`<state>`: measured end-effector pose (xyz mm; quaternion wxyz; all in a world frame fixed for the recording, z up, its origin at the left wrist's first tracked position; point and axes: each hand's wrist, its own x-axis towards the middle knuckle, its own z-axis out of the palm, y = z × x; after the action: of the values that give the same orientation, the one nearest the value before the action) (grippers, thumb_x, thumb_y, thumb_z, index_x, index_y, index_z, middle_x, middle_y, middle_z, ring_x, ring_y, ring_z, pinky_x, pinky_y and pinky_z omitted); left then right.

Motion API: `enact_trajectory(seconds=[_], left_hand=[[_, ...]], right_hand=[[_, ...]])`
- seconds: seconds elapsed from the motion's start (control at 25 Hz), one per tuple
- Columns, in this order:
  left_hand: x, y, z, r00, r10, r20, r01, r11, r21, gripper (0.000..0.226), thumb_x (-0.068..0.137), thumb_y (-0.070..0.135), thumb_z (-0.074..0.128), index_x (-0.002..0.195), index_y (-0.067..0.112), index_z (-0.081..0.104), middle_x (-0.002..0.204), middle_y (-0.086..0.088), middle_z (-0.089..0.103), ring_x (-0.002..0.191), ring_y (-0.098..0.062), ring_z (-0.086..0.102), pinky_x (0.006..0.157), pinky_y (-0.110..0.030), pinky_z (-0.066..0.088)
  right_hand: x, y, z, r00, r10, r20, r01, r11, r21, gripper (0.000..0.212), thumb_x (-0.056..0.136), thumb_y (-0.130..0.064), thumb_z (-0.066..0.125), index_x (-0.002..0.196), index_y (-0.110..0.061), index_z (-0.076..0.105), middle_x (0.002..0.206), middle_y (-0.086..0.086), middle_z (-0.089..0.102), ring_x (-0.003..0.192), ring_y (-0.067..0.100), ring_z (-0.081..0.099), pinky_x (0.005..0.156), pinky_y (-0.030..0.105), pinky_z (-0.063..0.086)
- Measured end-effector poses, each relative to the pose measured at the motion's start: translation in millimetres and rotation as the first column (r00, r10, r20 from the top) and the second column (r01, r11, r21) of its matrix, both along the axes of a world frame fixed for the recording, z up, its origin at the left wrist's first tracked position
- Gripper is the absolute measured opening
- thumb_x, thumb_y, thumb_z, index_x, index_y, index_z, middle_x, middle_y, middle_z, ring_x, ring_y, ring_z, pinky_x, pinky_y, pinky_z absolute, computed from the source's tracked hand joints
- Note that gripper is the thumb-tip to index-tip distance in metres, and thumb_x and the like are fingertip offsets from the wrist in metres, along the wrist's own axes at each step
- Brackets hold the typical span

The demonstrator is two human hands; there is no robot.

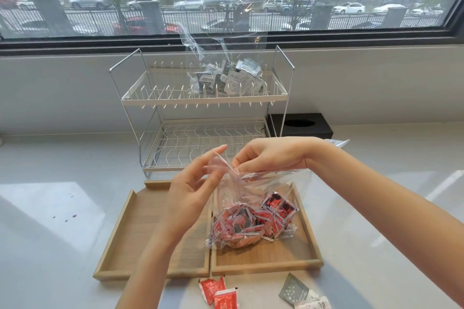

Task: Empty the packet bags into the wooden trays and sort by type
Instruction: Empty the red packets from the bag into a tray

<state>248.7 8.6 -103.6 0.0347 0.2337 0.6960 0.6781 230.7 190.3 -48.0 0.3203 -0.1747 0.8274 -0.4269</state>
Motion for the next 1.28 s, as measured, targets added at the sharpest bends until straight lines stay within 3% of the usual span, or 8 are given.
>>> enact_trajectory(seconds=[0.12, 0.28, 0.44, 0.6, 0.76, 0.92, 1.08, 1.28], left_hand=[[-1.4, 1.1, -3.3, 0.998, 0.007, 0.061, -0.006, 1.0, -0.027, 0.041, 0.076, 0.019, 0.06, 0.116, 0.028, 0.053, 0.092, -0.001, 0.069, 0.088, -0.007, 0.066, 0.075, -0.012, 0.049], [-2.8, 1.3, -5.1, 0.995, 0.067, 0.075, -0.062, 0.996, -0.064, 0.02, 0.083, 0.004, 0.057, 0.098, 0.016, 0.061, 0.083, 0.001, 0.065, 0.07, 0.002, 0.064, 0.066, -0.008, 0.048], [-3.8, -0.5, -4.5, 0.993, 0.092, 0.067, -0.089, 0.995, -0.046, 0.013, 0.083, 0.004, 0.056, 0.085, 0.014, 0.063, 0.063, 0.006, 0.066, 0.062, 0.003, 0.061, 0.062, -0.007, 0.046], [-7.4, 7.5, -0.7, 0.992, 0.122, 0.022, -0.121, 0.992, -0.016, 0.011, 0.084, 0.009, 0.054, 0.084, 0.017, 0.062, 0.066, 0.0, 0.059, 0.058, 0.0, 0.057, 0.06, -0.009, 0.045], [-10.0, 6.2, -0.3, 0.988, 0.153, -0.001, -0.153, 0.988, -0.022, 0.01, 0.087, 0.009, 0.052, 0.086, 0.015, 0.06, 0.069, -0.006, 0.057, 0.056, 0.0, 0.057, 0.057, -0.008, 0.044], [-12.6, 5.5, -0.3, 0.985, 0.169, -0.039, -0.171, 0.984, -0.048, 0.009, 0.087, 0.01, 0.052, 0.085, 0.016, 0.059, 0.068, -0.004, 0.056, 0.056, 0.0, 0.057, 0.057, -0.007, 0.043], [-15.4, 9.7, 2.0, 0.978, 0.192, -0.082, -0.195, 0.98, -0.028, 0.009, 0.085, 0.012, 0.054, 0.081, 0.019, 0.058, 0.066, -0.001, 0.054, 0.056, -0.001, 0.055, 0.057, -0.007, 0.042], [-19.7, 3.5, -1.1, 0.978, 0.197, -0.062, -0.198, 0.98, -0.009, 0.006, 0.086, 0.012, 0.053, 0.084, 0.016, 0.058, 0.069, -0.002, 0.056, 0.056, -0.001, 0.057, 0.058, -0.008, 0.044]], right_hand=[[-0.3, -0.2, -2.3, 0.997, -0.055, -0.052, 0.052, 0.997, -0.058, 0.015, 0.093, -0.018, 0.044, 0.086, -0.015, 0.056, 0.083, -0.002, 0.057, 0.075, 0.006, 0.056, 0.072, 0.017, 0.048], [1.7, 4.8, 11.3, 0.969, -0.187, -0.164, 0.169, 0.979, -0.117, 0.017, 0.094, -0.014, 0.042, 0.081, -0.014, 0.053, 0.079, -0.001, 0.056, 0.083, 0.019, 0.066, 0.083, 0.037, 0.054], [0.5, 20.2, 33.5, 0.888, -0.404, -0.22, 0.327, 0.891, -0.314, 0.017, 0.094, -0.014, 0.043, 0.08, -0.012, 0.052, 0.075, -0.004, 0.06, 0.068, 0.003, 0.063, 0.074, 0.023, 0.055], [-2.4, 23.1, 19.7, 0.928, -0.357, -0.106, 0.339, 0.927, -0.158, 0.038, 0.096, -0.038, 0.031, 0.106, -0.012, 0.057, 0.095, -0.003, 0.068, 0.091, 0.011, 0.066, 0.084, 0.027, 0.051], [-2.2, 39.4, 16.5, 0.958, -0.28, 0.063, 0.282, 0.959, -0.027, 0.053, 0.095, -0.046, 0.021, 0.094, -0.014, 0.063, 0.088, 0.004, 0.067, 0.084, 0.014, 0.063, 0.087, 0.028, 0.047], [4.1, 52.4, 25.6, 0.943, -0.273, -0.192, 0.263, 0.962, -0.077, 0.024, 0.091, -0.026, 0.048, 0.073, -0.015, 0.06, 0.069, 0.002, 0.053, 0.063, 0.011, 0.049, 0.065, 0.016, 0.045], [9.2, 57.6, 52.3, 0.811, -0.315, -0.493, 0.312, 0.946, -0.091, 0.019, 0.087, -0.029, 0.053, 0.08, -0.017, 0.067, 0.061, -0.01, 0.058, 0.058, 0.004, 0.052, 0.061, 0.008, 0.043], [10.1, 72.9, 30.1, 0.906, -0.312, -0.284, 0.358, 0.926, 0.123, 0.053, 0.078, -0.058, 0.035, 0.097, -0.022, 0.069, 0.083, -0.014, 0.072, 0.088, -0.001, 0.064, 0.091, 0.019, 0.044]])
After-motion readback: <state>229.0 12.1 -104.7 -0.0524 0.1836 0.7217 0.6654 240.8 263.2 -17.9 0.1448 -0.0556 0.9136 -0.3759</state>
